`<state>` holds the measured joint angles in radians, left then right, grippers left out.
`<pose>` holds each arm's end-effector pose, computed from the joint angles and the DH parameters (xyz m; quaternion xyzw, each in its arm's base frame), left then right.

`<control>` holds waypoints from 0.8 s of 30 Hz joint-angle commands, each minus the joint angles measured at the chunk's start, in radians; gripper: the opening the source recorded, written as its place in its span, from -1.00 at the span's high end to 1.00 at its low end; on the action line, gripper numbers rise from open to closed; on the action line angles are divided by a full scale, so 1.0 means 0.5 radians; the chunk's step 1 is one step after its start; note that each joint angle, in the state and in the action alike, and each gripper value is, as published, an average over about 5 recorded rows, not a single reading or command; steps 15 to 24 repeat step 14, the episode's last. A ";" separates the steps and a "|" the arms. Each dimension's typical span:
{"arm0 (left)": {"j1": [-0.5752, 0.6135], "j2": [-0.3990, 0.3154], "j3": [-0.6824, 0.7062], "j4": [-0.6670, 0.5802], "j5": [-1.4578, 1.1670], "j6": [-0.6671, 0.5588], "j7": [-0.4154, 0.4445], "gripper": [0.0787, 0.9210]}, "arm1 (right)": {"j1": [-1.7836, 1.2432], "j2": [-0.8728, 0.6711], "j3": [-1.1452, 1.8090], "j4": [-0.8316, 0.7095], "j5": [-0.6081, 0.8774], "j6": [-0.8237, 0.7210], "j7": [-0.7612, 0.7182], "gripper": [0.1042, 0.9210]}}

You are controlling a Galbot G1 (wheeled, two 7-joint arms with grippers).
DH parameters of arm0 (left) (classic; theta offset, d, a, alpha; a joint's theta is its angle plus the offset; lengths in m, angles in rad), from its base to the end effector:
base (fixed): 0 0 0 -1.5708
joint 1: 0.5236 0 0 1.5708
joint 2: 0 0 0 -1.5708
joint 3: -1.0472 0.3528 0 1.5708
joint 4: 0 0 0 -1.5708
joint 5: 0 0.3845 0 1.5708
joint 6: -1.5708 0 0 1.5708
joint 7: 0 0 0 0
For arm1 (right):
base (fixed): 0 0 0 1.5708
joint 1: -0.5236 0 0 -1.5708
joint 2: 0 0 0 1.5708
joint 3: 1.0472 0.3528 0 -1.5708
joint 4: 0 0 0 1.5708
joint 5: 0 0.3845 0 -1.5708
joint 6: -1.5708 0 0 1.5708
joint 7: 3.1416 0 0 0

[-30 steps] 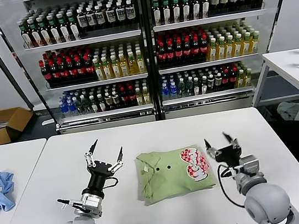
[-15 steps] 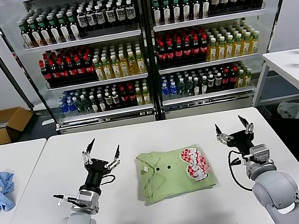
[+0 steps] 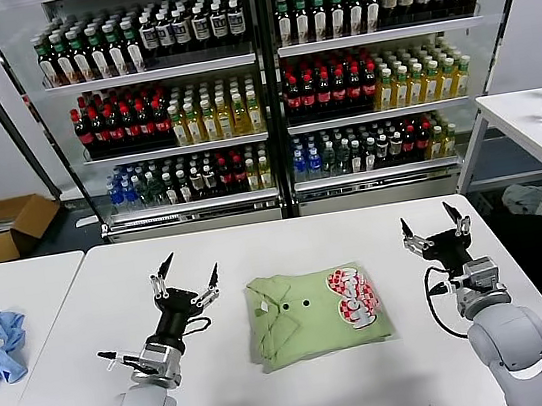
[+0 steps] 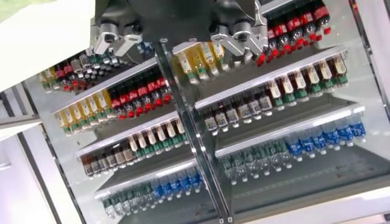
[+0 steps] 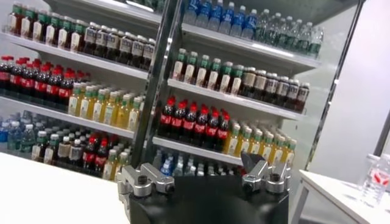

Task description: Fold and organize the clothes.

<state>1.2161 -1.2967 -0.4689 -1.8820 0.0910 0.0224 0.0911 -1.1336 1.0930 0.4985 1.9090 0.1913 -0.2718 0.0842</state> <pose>0.3213 0.0444 -0.2898 0.0984 0.9785 0.1741 0.0504 0.3436 -0.0955 -0.2347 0.0122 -0.9892 0.1450 0.0153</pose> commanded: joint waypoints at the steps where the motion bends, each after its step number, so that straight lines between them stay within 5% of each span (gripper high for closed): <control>1: 0.005 0.006 -0.008 -0.023 -0.033 0.050 -0.010 -0.77 | 0.035 0.033 -0.001 -0.062 -0.136 0.125 -0.052 -0.76; 24: -0.062 0.052 0.005 0.030 -0.073 0.057 -0.139 -0.77 | 0.080 0.047 0.001 -0.151 -0.205 0.144 -0.084 -0.76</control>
